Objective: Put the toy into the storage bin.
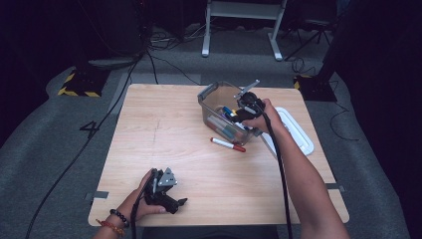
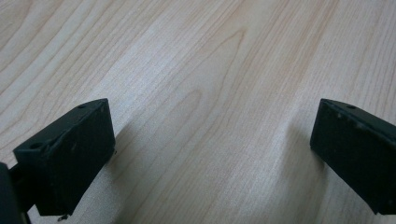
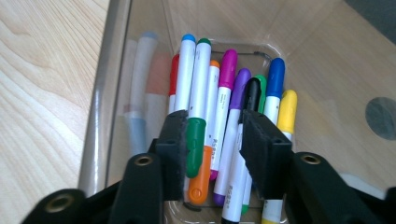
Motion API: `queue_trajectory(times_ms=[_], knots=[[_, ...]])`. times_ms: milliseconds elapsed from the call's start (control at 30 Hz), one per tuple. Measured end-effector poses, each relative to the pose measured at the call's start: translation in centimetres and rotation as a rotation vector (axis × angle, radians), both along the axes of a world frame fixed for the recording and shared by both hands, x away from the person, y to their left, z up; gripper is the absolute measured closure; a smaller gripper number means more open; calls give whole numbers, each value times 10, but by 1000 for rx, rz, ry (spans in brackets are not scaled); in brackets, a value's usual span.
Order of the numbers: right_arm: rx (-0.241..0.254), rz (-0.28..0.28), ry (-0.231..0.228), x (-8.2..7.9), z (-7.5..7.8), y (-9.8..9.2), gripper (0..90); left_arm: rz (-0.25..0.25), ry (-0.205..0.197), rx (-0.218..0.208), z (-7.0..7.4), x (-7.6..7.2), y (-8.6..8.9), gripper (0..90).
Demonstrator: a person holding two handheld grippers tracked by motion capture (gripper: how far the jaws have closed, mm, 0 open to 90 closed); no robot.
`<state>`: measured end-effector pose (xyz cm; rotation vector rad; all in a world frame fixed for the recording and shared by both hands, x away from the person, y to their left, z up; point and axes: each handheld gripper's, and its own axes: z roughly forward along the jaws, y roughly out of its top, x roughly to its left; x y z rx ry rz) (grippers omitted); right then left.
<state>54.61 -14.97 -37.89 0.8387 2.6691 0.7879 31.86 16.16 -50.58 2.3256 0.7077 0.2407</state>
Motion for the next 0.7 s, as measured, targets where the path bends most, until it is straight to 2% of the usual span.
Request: queue_trajectory(times_ms=[67, 167, 367, 533, 700], knots=[[27, 0, -11, -5, 4, -6, 550, 0, 0, 0, 0, 0, 0, 2], [66, -4, -53, -14, 12, -16, 489, -1, 0, 0, 0, 0, 0, 2], [169, 9, -135, -43, 32, -41, 392, -1, 0, 0, 0, 0, 0, 1], [237, 36, -199, -74, 45, -66, 359, -1, 0, 0, 0, 0, 0, 1], [252, 61, -263, -113, 47, -88, 353, 0, 0, 0, 0, 0, 0, 1]])
